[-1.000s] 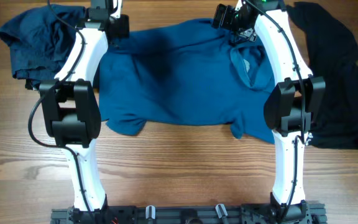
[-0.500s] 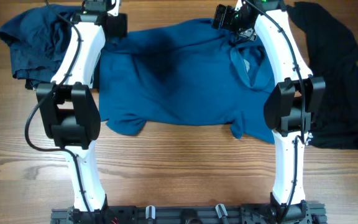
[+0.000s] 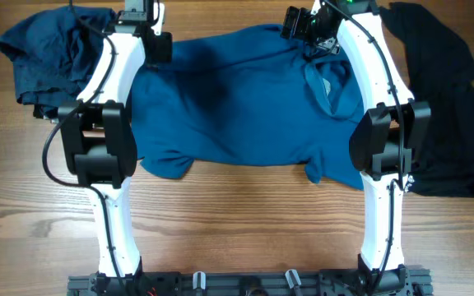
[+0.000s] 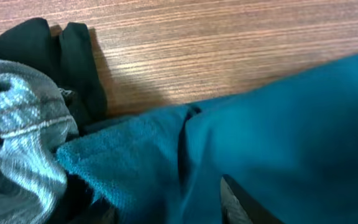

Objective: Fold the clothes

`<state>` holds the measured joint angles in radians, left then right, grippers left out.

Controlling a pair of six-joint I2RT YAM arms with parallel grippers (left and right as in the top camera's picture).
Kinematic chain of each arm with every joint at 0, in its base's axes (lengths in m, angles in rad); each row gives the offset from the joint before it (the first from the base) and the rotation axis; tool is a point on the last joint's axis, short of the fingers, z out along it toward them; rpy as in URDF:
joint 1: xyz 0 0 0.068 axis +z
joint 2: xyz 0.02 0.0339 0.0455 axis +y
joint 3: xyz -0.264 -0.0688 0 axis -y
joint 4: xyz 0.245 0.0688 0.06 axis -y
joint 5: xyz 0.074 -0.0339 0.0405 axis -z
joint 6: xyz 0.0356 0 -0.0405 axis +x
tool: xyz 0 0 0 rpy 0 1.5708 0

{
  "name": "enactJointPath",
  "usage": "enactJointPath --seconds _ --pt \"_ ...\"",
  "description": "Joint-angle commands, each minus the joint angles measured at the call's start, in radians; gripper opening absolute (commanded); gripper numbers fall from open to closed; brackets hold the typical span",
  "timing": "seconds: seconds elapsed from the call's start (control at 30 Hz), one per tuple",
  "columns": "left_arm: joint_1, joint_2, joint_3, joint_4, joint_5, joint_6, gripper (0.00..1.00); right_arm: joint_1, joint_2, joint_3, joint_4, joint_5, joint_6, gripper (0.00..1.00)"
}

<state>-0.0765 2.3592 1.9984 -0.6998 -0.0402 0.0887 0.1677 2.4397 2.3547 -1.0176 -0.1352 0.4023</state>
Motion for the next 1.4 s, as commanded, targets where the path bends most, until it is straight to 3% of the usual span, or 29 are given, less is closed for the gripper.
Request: enactJointPath --seconds 0.0,0.03,0.07,0.1,0.17,0.37,0.5,0.77,0.8,0.83,0.87,0.93,1.0,1.07,1.1,1.13,1.17,1.27,1.37 --pt "0.003 0.007 0.016 0.018 -0.016 -0.008 0.36 0.006 0.010 -0.008 -0.003 -0.016 -0.011 0.99" --pt "0.003 0.007 0.016 0.018 -0.023 -0.008 0.29 0.006 0.010 -0.008 -0.004 -0.016 -0.011 0.99" --pt "0.003 0.007 0.016 0.020 -0.041 -0.008 0.08 0.006 0.010 -0.008 -0.004 -0.016 -0.011 0.99" --pt "0.003 0.007 0.016 0.028 -0.075 -0.026 0.04 0.006 0.010 -0.008 -0.005 -0.016 -0.011 0.99" --pt "0.003 -0.010 0.016 0.042 -0.145 -0.045 0.04 0.006 0.010 -0.008 -0.008 -0.017 -0.011 0.99" --pt "0.002 -0.172 0.016 0.036 -0.151 -0.124 0.04 0.006 0.010 -0.008 0.016 -0.011 -0.056 0.91" --pt "0.002 -0.192 0.016 0.020 -0.136 -0.127 0.04 0.006 0.010 -0.029 0.016 0.123 -0.063 0.88" --pt "0.002 -0.192 0.016 0.006 -0.137 -0.127 0.04 0.006 0.010 -0.210 0.234 0.175 -0.165 0.84" --pt "0.002 -0.192 0.016 0.006 -0.136 -0.127 0.04 0.006 0.010 -0.211 0.240 0.204 -0.166 0.80" --pt "0.002 -0.192 0.016 0.007 -0.136 -0.127 0.04 0.006 0.010 -0.211 0.247 0.227 -0.167 0.70" --pt "0.002 -0.192 0.016 0.007 -0.136 -0.127 0.04 0.006 0.010 -0.211 0.251 0.241 -0.167 0.57" --pt "0.002 -0.192 0.016 0.007 -0.136 -0.127 0.04 0.006 0.010 -0.211 0.262 0.252 -0.168 0.19" --pt "0.002 -0.192 0.016 0.006 -0.136 -0.127 0.04 0.006 0.008 -0.211 0.264 0.248 -0.187 0.04" --pt "0.002 -0.192 0.016 0.006 -0.136 -0.127 0.04 0.006 -0.032 -0.210 0.222 0.203 -0.204 0.08" --pt "0.002 -0.192 0.016 0.006 -0.136 -0.127 0.04 0.006 -0.055 -0.209 0.197 0.177 -0.217 0.34" --pt "0.002 -0.192 0.016 0.006 -0.136 -0.127 0.04 0.005 -0.095 -0.209 0.137 0.156 -0.214 0.66" --pt "0.002 -0.192 0.016 0.006 -0.137 -0.127 0.04 0.004 -0.138 -0.209 0.049 0.149 -0.212 0.73" --pt "0.002 -0.192 0.016 0.007 -0.136 -0.127 0.04 0.003 -0.169 -0.209 -0.147 0.157 -0.218 0.75" --pt "0.002 -0.192 0.016 0.008 -0.136 -0.127 0.04 0.003 -0.164 -0.253 -0.187 0.157 -0.220 0.75"
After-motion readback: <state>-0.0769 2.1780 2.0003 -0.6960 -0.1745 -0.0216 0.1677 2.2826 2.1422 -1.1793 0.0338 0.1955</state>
